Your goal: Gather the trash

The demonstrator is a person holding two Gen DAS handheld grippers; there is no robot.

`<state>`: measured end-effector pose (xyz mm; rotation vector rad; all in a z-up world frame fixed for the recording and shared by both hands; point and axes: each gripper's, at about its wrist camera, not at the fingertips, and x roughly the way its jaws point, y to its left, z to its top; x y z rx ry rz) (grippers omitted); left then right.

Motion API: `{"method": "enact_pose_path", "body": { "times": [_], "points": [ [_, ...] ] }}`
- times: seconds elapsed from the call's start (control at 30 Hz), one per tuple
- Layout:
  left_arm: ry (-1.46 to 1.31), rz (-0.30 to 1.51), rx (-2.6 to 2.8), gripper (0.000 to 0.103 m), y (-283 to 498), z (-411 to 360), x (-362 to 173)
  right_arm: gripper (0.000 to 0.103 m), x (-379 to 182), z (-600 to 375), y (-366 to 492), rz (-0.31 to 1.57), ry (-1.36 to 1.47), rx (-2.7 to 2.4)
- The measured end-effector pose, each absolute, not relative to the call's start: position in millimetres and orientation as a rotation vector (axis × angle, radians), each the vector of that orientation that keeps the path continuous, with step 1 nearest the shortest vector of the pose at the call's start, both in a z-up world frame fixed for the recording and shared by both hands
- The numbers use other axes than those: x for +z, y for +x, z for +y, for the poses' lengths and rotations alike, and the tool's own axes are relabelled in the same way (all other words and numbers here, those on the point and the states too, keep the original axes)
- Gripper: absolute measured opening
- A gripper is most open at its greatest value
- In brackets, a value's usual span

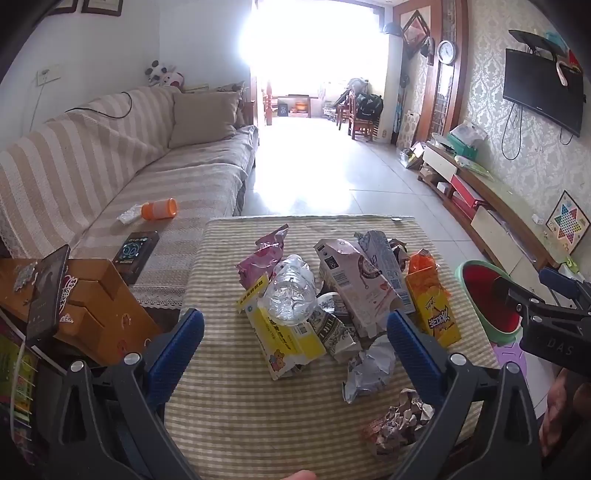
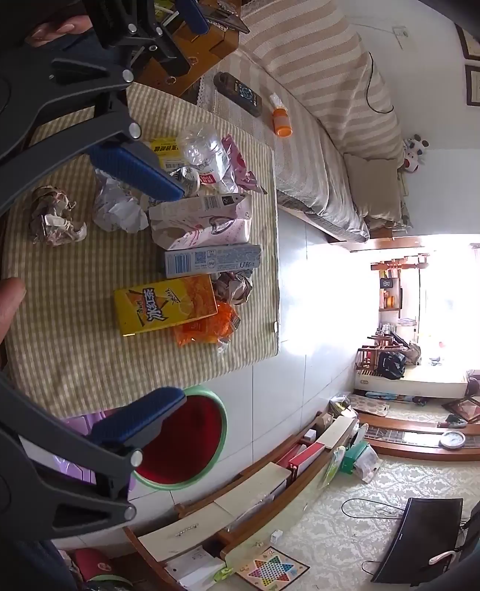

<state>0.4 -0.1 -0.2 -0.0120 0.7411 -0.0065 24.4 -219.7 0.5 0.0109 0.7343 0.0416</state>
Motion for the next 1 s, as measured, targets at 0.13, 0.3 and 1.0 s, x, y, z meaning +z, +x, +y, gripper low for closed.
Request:
{"method": "enact_pose_path", "body": {
  "times": [0.13, 0.3, 1.0],
  "points": [
    [0.003, 0.742, -0.006, 0.095, 1.1, -3.6, -0.3, 0.100, 0.4, -220.1, 23.5, 0.746, 0.010, 0.037],
    [-0.014, 0.738, -0.004, 0.095, -0.1, -1.9, -0.8, 0.099, 0.6, -221.3, 25.8, 0.762, 0.007, 0.036],
    [-0.019, 0.730, 0.022, 0.095, 0.0, 5.5, 5.5, 0.099, 2.9, -222.0, 29.9, 0.744, 0.019, 0.042]
  ]
}}
